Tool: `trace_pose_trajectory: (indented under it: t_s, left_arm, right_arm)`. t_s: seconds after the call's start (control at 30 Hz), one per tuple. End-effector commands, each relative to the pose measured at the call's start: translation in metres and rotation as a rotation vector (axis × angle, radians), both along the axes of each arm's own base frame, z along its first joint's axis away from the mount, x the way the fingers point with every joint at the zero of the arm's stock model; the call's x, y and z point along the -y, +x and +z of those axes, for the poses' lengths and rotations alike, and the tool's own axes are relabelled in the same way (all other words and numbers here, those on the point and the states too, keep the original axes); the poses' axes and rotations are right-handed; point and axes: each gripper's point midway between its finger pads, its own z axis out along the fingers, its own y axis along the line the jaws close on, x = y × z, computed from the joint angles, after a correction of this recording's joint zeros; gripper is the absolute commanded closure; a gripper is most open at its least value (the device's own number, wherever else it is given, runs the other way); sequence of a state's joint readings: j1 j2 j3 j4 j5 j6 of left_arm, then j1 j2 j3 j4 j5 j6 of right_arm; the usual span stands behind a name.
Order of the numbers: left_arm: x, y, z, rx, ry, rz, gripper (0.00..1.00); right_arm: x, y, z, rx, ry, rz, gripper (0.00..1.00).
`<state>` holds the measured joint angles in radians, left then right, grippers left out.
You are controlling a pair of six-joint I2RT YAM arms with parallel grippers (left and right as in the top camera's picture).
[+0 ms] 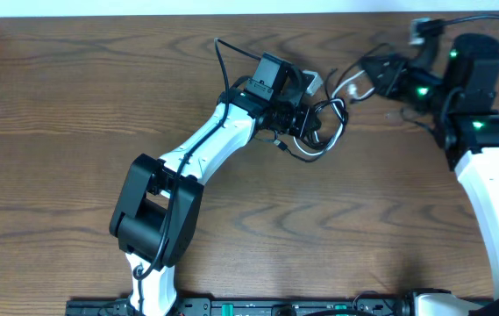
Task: Untangle cables
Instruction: 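Pull the right gripper away to the right, stretching the cables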
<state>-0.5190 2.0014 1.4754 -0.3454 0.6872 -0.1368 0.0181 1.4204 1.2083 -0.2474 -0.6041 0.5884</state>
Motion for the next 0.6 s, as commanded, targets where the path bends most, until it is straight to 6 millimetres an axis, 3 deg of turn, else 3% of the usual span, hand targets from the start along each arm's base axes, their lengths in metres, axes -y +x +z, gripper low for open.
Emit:
trace_pose_trajectory:
  t_s: [0.0,0.1,0.23,0.37,0.5,0.57]
  left_arm:
    - [0.011,-0.02,0.004,-0.042,-0.092,-0.124,0.93]
    - [0.02,-0.038,0.021,-0.073,-0.202,-0.225,0.93]
    - [0.027,-0.058,0.045,-0.125,-0.338,-0.328,0.93]
    - [0.03,-0.074,0.063,-0.146,-0.434,-0.412,0.93]
    - [0.03,-0.076,0.066,-0.149,-0.444,-0.421,0.93]
    - [0.03,-0.076,0.066,-0.149,-0.444,-0.421,0.93]
  right_arm:
    - [0.035,0.02,0.001,-0.026,0.011,-0.233,0.99]
    - [0.045,0.029,-0.006,-0.041,0.001,-0.312,0.99]
    - [0.043,0.044,-0.022,-0.047,-0.001,-0.309,0.99]
    - [0.03,0.063,-0.042,-0.042,-0.002,-0.283,0.99]
    - [0.009,0.08,-0.061,-0.003,-0.021,-0.203,0.99]
    - [0.002,0.085,-0.073,-0.003,-0.037,-0.18,0.92]
